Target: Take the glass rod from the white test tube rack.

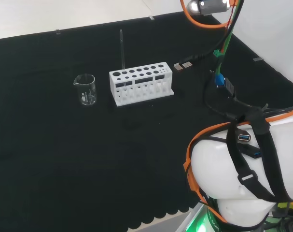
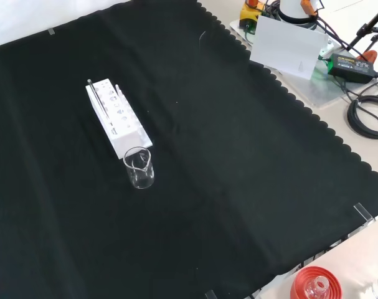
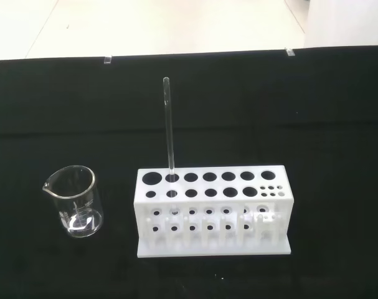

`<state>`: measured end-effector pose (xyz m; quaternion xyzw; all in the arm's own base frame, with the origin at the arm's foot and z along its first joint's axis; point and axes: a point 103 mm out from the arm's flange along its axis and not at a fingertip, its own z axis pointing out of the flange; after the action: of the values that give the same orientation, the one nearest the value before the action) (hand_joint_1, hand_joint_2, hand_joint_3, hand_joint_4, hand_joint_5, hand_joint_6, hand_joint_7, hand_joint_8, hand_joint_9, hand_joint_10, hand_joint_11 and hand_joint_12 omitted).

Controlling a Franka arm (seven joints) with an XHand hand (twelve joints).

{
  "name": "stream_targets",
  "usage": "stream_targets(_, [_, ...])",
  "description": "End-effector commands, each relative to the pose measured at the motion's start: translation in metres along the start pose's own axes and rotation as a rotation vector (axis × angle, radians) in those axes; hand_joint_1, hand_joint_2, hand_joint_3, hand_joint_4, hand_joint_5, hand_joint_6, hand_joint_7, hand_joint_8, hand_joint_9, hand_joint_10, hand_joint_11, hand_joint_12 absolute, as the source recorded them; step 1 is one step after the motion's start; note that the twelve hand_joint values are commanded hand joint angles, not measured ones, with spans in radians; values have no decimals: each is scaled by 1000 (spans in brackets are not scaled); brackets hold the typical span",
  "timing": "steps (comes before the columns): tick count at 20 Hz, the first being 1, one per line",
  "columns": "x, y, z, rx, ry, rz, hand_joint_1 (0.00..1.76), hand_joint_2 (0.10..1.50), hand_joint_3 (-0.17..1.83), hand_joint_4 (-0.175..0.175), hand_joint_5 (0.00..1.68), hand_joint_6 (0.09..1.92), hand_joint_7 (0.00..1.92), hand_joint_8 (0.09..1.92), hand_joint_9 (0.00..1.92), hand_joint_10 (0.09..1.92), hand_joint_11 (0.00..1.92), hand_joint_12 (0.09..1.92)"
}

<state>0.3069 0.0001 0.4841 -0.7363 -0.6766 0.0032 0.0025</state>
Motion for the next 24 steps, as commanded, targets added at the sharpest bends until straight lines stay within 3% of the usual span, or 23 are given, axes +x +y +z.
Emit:
stream_targets(1, [0,0,1,-11,-21,-4,524,809,461,-76,0,87,0,87,0,87,0,87])
stream_targets(8, [-9,-3,0,-6,1,-8,513,877,336,-75,0,87,0,87,0,87,0,87])
stream_targets(9, [-6,-2,0,-7,-15,6,512,878,334,-75,0,87,0,87,0,87,0,87])
stream_targets(10, [-6,-1,-1,-50,79,80,511,880,333,-75,0,87,0,87,0,87,0,87])
stream_targets(15, [-15,-5,1,-29,16,42,500,922,256,-76,0,87,0,87,2,87,15,125])
stream_targets(19, [-13,-3,2,-5,-7,27,494,954,193,-78,0,87,15,87,66,87,0,696])
stream_targets(22, [-11,3,3,25,25,11,488,975,151,-83,0,87,49,99,16,474,0,1015])
stream_targets(24, [-10,11,3,40,53,0,487,982,135,-85,0,87,18,254,3,610,0,1120])
